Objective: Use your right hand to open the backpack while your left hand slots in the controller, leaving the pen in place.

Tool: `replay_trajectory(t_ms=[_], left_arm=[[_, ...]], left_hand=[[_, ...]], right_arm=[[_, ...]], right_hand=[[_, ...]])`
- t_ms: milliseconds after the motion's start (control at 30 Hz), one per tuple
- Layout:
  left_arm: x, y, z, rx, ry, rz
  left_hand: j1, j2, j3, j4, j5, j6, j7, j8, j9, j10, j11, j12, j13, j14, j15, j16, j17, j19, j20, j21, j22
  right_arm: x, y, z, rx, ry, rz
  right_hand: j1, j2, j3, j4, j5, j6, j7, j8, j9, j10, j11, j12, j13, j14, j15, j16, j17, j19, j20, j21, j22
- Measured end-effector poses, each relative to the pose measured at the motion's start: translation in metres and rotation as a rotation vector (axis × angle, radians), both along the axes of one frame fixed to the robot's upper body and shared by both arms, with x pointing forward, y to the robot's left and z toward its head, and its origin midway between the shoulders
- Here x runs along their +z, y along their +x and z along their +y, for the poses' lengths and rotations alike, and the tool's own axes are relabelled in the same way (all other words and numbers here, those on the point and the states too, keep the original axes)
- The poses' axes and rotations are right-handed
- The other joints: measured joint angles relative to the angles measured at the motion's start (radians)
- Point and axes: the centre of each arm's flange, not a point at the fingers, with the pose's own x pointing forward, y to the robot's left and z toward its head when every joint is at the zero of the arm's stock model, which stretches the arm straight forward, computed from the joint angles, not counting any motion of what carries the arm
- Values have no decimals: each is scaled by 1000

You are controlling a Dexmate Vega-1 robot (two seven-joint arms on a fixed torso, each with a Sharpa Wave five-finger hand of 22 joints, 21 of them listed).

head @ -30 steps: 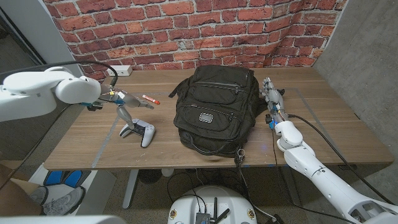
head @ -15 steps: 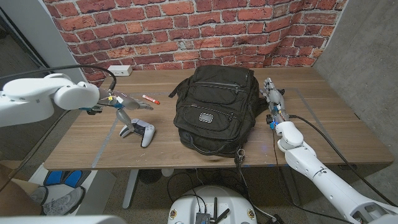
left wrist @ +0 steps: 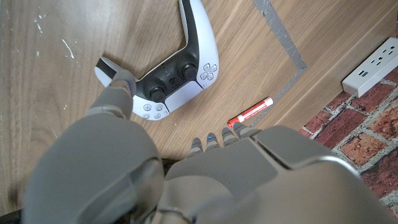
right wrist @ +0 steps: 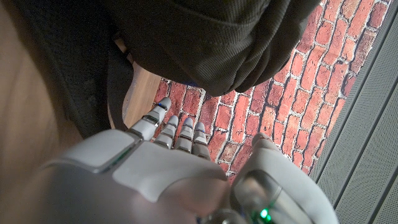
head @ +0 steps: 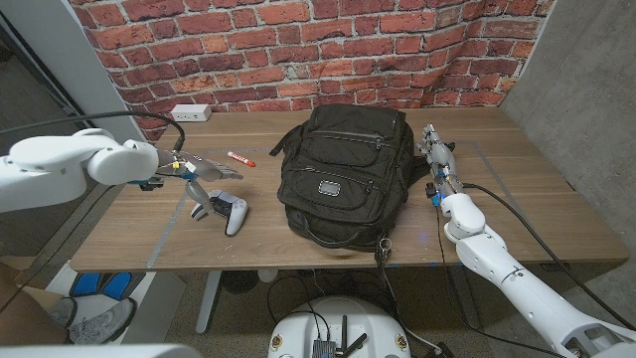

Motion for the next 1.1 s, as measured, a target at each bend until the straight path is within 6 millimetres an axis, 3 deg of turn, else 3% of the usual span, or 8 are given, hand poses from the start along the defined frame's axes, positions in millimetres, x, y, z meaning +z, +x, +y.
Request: replay_trajectory(t_ms=[367,933,1100], left_arm=[[-12,5,4,16,-2,11],[-36,8,8,1,-20,-47],[-44,8,9,-9,-37,-75]], left_hand=[[0,0,-2,2,0,0,3,0,0,-1,2,2,2,1,11,0,0,5,5,0,0],[16,16,-2,2,0,0,3,39,5,-2,1,27,5,1,11,23,0,5,5,19,0],[34,16,-2,2,0,0,3,55,5,1,-18,35,5,1,-7,36,0,6,5,27,0]], right_arm=[[3,1,0,-5,1,0],[2,1,-2,-12,6,4],[2,1,-3,-13,6,4]], right_hand=[[0,0,0,0,0,0,0,0,0,0,0,0,0,0,0,0,5,0,0,0,0],[0,0,0,0,0,0,0,0,0,0,0,0,0,0,0,6,5,0,0,0,0],[0,0,4,-4,0,0,0,0,0,0,0,0,0,0,0,6,5,0,0,0,0]])
